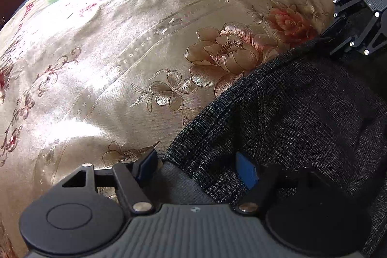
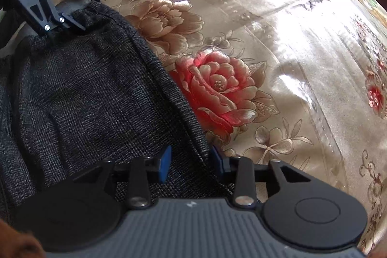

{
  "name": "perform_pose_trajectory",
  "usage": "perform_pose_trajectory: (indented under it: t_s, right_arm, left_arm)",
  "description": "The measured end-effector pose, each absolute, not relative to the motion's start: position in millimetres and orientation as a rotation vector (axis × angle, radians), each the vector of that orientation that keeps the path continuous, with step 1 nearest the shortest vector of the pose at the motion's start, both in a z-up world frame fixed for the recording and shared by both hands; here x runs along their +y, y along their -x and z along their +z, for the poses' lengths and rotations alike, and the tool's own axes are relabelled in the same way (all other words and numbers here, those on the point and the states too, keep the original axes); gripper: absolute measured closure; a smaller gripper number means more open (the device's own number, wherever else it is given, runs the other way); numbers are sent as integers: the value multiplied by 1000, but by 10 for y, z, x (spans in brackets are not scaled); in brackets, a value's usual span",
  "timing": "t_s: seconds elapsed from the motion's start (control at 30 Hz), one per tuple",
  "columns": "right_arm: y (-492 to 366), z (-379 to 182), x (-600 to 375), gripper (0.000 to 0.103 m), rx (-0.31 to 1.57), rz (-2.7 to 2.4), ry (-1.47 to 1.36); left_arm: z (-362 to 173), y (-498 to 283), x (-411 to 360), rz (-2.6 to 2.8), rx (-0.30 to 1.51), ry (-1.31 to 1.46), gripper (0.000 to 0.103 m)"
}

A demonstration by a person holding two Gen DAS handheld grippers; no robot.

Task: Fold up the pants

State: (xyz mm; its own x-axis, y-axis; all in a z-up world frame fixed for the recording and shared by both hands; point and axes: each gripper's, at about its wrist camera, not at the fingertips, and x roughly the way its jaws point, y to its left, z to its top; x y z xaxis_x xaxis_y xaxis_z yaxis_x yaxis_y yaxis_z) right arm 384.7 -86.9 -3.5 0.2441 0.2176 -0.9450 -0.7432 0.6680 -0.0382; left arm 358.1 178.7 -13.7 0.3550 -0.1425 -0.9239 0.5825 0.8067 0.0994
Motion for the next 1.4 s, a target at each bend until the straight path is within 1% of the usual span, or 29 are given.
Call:
perform_pose_trajectory:
  t_s: [0.03, 0.07, 0.1, 0.13, 0.17, 0.23, 0.27, 0.3, 0.43, 0.6, 0.7, 0.8, 0.87, 0.93, 1.07, 1.13, 1.2, 1.23, 1.3, 1.37, 1.4]
  right_arm:
    - [-3835, -36, -852, 74, 1143, 691, 552]
    - [-3812, -29, -819, 78, 1140, 679, 559]
    - [-3775, -16, -792, 90, 1138, 667, 570]
    - [-3735, 4, -773, 95, 1133, 656, 585]
    - [-3688, 36, -756, 96, 1118, 646, 604]
    - [-3633, 121, -752, 97, 1094, 621, 603]
    - [-3603, 191, -759, 97, 1077, 608, 593]
    - [-3572, 258, -768, 98, 1060, 599, 586]
    - [-3352, 623, -854, 98, 978, 585, 531]
    - [-2790, 1172, -936, 98, 854, 590, 471]
    - [-2278, 1456, -980, 98, 787, 611, 449]
    - [-1580, 1629, -1019, 98, 740, 643, 476]
    - [-1220, 1582, -1065, 98, 767, 655, 453]
    - [-896, 1317, -1074, 98, 816, 661, 447]
    - [-637, 548, -982, 97, 899, 626, 401]
    - [-630, 298, -913, 96, 911, 578, 418]
    - [-605, 229, -847, 93, 930, 550, 450]
    - [-562, 260, -812, 91, 911, 550, 487]
    - [-420, 365, -731, 90, 823, 548, 591]
    - [-330, 421, -635, 87, 754, 554, 666]
    - [-310, 431, -576, 86, 730, 568, 684]
  left_arm:
    - [-122, -3525, 1750, -497, 1095, -481, 26]
    - [-108, -3485, 1731, -492, 1081, -500, 28]
    - [-82, -3455, 1719, -484, 1069, -512, 35]
    - [-64, -3435, 1718, -472, 1060, -517, 45]
    - [-33, -3413, 1717, -453, 1046, -526, 50]
    - [38, -3351, 1717, -431, 1015, -542, 66]
    - [72, -3319, 1716, -426, 1002, -545, 68]
    - [109, -3288, 1718, -411, 985, -550, 80]
    - [325, -3103, 1788, -387, 935, -540, 80]
    - [686, -2711, 1818, -372, 837, -506, 80]
    - [1004, -2249, 1866, -369, 755, -482, 80]
    - [1240, -1580, 1915, -379, 695, -462, 80]
    - [1240, -1156, 1925, -380, 696, -440, 80]
    - [1090, -832, 1937, -385, 731, -398, 80]
    - [442, -538, 1957, -309, 842, -370, 80]
    - [228, -493, 1979, -269, 859, -344, 80]
    - [129, -434, 1972, -232, 849, -338, 80]
    - [127, -409, 1961, -216, 823, -331, 80]
    - [159, -368, 1965, -187, 773, -326, 79]
    - [180, -355, 2003, -176, 738, -310, 79]
    - [196, -375, 2023, -176, 729, -291, 79]
